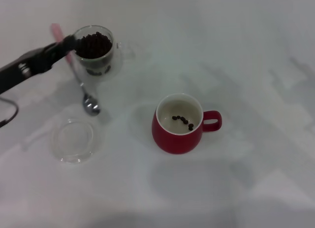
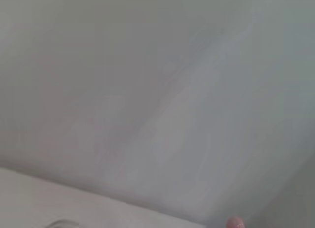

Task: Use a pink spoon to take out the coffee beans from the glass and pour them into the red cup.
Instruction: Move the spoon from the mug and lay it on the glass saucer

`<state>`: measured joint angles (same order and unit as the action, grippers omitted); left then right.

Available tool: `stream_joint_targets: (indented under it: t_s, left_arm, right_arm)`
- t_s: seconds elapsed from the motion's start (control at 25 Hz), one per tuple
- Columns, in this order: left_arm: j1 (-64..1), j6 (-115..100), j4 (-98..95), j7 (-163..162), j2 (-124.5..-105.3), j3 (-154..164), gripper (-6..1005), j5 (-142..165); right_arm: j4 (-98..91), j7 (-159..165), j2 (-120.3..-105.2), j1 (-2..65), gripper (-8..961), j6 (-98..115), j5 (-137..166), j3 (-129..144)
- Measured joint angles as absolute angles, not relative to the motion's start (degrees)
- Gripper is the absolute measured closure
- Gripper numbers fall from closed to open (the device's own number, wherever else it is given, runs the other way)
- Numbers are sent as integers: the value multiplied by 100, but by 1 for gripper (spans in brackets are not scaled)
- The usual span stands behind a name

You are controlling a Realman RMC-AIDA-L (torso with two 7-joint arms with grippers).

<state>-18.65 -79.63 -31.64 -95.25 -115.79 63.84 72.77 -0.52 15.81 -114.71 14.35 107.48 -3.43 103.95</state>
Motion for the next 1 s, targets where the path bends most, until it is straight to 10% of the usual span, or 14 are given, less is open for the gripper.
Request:
stream_joint_targets:
  t_s: [1.0]
  left_arm:
    - [-1391,-7884,-2566,-8951,-11515,5866,878,7540]
  right_arm:
    - [-81,1372,-11496,1462,294,10656,-440,10338]
